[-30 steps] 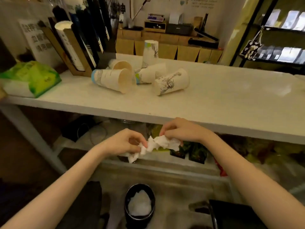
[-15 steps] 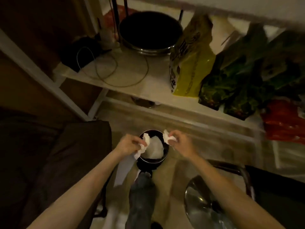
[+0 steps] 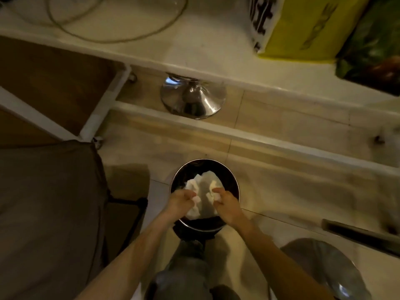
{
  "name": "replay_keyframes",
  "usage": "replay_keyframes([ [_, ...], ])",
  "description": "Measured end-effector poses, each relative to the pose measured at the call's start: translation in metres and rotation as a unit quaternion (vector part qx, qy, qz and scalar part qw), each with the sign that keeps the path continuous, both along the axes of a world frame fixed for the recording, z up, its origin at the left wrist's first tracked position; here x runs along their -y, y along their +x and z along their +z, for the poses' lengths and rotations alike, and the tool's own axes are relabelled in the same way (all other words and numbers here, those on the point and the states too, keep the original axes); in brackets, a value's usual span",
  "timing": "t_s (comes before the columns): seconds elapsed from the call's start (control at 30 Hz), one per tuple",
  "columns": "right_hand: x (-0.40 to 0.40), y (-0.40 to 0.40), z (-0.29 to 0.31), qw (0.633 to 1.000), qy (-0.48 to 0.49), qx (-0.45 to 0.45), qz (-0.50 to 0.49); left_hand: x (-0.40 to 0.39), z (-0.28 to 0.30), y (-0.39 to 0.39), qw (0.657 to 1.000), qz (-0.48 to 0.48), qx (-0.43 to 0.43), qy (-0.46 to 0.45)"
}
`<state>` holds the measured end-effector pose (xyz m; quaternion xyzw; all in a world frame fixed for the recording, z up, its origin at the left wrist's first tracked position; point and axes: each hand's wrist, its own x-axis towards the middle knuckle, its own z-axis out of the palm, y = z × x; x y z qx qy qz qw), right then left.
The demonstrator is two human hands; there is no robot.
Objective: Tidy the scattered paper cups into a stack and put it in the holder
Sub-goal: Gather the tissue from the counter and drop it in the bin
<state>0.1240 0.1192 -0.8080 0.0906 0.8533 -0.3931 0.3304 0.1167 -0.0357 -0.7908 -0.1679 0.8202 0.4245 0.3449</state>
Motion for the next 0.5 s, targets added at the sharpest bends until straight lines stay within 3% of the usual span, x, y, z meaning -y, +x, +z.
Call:
replay_keyframes([
  [0.23,-0.003,-0.007,-0.027,0.997,0.029,0.057,0.045,0.007,-0.029,-0.007,0.996,-0.075,0.051,0.022],
  [0.37,-0.008,-0.003,0.018,0.998,0.041,0.03,0.027,0.013,0.011,-0.003,0.994,-0.091,0.053,0.014],
  [0.5,-0.011,0.008,0.096,1.0,0.02,-0.012,0.012,0.013,0.09,0.005,0.996,-0.067,0.044,0.042],
])
